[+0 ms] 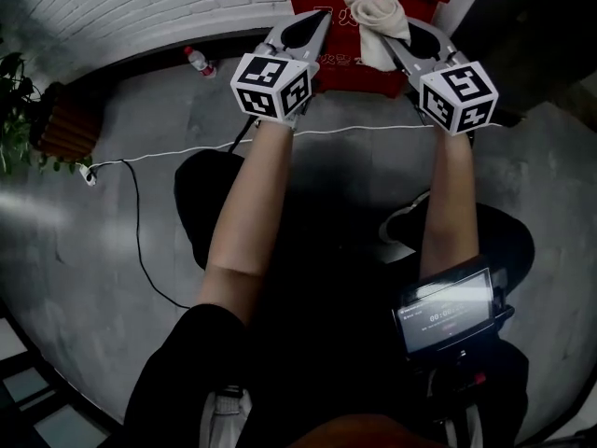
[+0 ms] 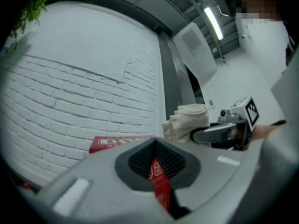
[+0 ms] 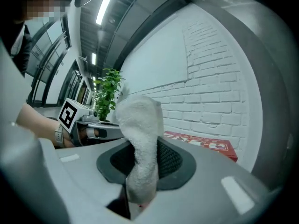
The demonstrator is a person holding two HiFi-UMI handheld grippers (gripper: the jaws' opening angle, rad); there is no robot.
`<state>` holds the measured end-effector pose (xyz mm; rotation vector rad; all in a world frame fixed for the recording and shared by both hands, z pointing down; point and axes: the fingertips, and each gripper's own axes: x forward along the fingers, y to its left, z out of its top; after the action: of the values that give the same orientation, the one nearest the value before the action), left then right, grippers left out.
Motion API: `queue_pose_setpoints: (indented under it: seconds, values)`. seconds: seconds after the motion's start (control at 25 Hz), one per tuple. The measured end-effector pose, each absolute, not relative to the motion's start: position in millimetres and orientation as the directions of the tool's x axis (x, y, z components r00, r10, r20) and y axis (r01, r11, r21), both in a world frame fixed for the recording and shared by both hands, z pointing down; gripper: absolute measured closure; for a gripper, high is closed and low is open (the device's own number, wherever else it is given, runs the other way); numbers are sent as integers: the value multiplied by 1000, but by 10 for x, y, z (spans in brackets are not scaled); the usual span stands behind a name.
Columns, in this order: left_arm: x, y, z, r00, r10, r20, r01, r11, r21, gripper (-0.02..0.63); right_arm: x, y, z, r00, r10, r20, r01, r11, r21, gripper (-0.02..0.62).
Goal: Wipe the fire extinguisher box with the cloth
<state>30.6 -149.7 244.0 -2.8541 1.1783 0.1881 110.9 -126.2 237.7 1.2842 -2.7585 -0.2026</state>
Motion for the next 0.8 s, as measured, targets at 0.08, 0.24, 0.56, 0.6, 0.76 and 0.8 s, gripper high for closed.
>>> queue_pose_setpoints:
  seconds: [0.08, 0.24, 0.56, 0.6, 0.76, 0.8]
  values:
    - [348, -1426, 2584, 716, -688, -115, -692, -722, 17, 607, 1084, -1184, 2472, -646, -763, 21, -753, 642, 143, 492]
    - [408, -1357, 2832, 748, -651, -128, -653, -757, 33, 607, 1126, -1070, 2751, -637, -771, 6, -767, 635, 97, 492]
    - [390, -1401, 3066, 759, -641, -116, -639, -767, 56, 607, 1045, -1067, 2831, -655, -754, -50, -754, 649, 95, 492]
    - [383, -1415, 3059, 757, -642, -119, -640, -766, 57, 607, 1025, -1075, 2822, -658, -752, -52, -752, 652, 96, 492]
    - [401, -1418, 3046, 756, -643, -126, -641, -765, 54, 607, 995, -1066, 2840, -661, -749, -45, -749, 655, 98, 492]
    - [413, -1416, 3046, 757, -641, -126, -640, -767, 53, 607, 1005, -1065, 2852, -659, -751, -42, -751, 654, 95, 492]
